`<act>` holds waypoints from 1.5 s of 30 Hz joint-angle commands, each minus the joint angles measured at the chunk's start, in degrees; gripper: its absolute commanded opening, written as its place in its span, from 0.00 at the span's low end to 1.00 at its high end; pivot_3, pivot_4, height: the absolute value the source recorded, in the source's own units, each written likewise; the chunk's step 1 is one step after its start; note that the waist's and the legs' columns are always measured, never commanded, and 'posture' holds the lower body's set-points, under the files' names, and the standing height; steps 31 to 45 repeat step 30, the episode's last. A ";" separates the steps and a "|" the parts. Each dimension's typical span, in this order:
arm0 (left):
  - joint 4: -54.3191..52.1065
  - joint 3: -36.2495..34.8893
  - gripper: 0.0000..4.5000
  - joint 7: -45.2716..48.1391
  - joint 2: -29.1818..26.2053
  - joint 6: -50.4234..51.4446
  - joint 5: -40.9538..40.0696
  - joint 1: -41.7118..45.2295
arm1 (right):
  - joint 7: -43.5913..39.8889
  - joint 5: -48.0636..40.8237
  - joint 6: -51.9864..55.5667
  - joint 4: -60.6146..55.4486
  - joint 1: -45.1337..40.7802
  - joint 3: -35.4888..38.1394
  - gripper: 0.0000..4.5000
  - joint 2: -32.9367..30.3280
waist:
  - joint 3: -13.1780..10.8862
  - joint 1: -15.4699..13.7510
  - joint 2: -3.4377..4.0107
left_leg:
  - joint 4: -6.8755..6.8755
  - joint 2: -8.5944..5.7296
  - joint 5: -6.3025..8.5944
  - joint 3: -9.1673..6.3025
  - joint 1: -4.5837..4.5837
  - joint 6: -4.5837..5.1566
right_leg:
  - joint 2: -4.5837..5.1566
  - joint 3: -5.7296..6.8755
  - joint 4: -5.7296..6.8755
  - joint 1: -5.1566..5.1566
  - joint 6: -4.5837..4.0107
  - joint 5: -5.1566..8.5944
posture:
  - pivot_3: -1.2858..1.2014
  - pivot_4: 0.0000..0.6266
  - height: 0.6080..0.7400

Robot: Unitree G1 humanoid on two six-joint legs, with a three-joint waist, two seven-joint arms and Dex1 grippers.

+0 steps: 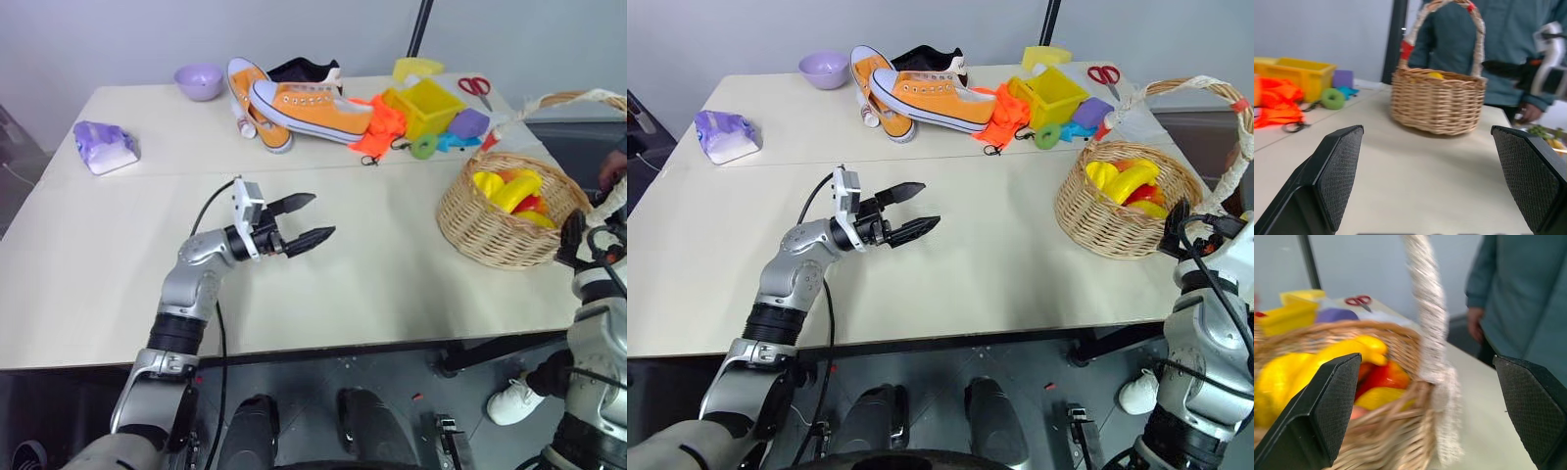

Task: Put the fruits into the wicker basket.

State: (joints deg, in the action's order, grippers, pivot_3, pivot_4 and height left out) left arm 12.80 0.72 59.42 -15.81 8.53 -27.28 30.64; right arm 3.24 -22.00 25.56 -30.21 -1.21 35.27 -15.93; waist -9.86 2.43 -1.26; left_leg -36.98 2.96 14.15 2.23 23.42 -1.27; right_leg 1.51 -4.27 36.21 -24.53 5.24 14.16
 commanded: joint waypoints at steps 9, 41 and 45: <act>-5.63 -9.72 1.00 -14.45 -5.39 -2.31 2.96 -4.28 | -25.47 -6.40 1.09 -2.50 -0.11 -24.63 0.99 -6.41 | 0.00 -0.24 -0.01 | -0.05 0.00 0.00 -0.02 -0.04 0.00 | 0.01 0.03 0.01 0.06 -0.09 0.02 | 0.52 0.24 1.00; -16.21 -26.63 1.00 -37.12 -10.55 -1.55 6.47 -27.11 | -54.95 2.06 -13.77 26.73 -20.58 -41.80 0.99 -10.72 | -0.01 -0.54 -0.24 | -0.08 0.01 0.01 0.01 -0.02 0.00 | 0.11 0.14 -0.01 0.08 -0.02 -0.02 | 0.52 0.24 1.00; -16.21 -26.63 1.00 -37.12 -10.55 -1.55 6.47 -27.11 | -54.95 2.06 -13.77 26.73 -20.58 -41.80 0.99 -10.72 | -0.01 -0.54 -0.24 | -0.08 0.01 0.01 0.01 -0.02 0.00 | 0.11 0.14 -0.01 0.08 -0.02 -0.02 | 0.52 0.24 1.00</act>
